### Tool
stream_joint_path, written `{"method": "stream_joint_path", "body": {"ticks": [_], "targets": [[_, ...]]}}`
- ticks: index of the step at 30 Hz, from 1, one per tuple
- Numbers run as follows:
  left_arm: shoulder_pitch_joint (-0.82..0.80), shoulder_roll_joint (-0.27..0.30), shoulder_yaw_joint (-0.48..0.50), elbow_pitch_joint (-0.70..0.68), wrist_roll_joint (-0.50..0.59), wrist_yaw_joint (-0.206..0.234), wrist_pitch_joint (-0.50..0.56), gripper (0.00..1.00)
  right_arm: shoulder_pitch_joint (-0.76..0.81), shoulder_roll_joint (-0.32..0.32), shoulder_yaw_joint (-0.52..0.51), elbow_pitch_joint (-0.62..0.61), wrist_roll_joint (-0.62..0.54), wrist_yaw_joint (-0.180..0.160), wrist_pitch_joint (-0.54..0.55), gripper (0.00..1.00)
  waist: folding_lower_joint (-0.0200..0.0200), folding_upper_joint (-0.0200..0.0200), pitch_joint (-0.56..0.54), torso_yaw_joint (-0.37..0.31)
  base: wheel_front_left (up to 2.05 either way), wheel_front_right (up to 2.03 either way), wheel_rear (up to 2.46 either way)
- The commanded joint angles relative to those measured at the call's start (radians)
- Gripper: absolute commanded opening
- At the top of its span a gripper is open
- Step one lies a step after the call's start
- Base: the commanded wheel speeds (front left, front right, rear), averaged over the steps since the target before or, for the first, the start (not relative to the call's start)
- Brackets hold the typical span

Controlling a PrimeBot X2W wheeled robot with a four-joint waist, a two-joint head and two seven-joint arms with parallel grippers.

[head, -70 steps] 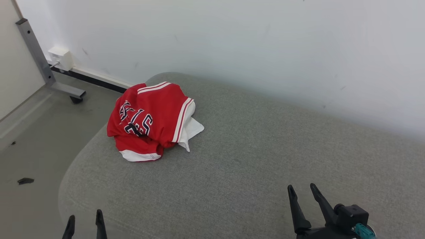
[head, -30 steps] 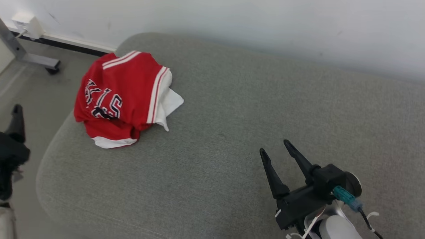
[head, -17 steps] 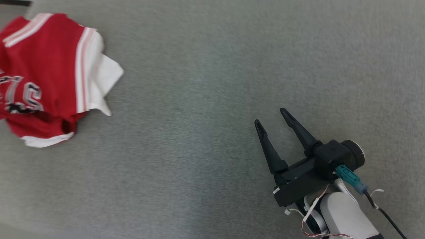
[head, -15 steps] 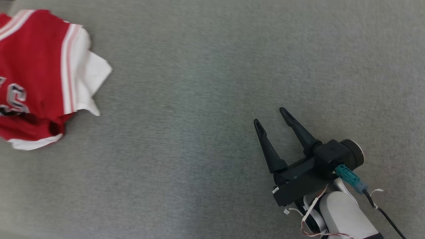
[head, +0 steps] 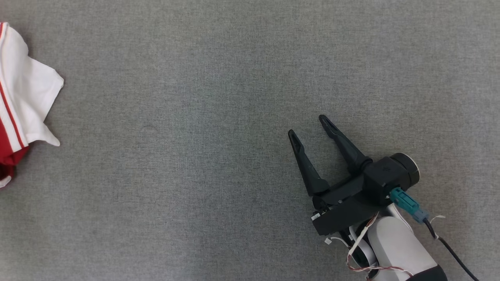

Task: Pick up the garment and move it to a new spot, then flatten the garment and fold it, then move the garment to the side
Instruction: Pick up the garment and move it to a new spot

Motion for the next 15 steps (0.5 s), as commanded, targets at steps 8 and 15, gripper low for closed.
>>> {"method": "stream_joint_path", "body": {"ticks": [8, 15], "targets": [[0.034, 0.052, -0.005, -0.044, 0.026, -0.012, -0.011, 0.00, 0.030, 0.008, 0.006, 0.073, 0.031, -0.002, -0.027, 1.00, -0.0001, -0.0001, -0.091, 0.009, 0.00, 0.00, 0.00], [-0.004, 0.137, -0.033, -0.058, 0.039, -0.093, -0.011, 0.00, 0.059, 0.030, 0.027, 0.138, 0.062, -0.002, -0.064, 1.00, -0.0001, -0.0001, -0.233, 0.012, 0.00, 0.00, 0.00]]}}
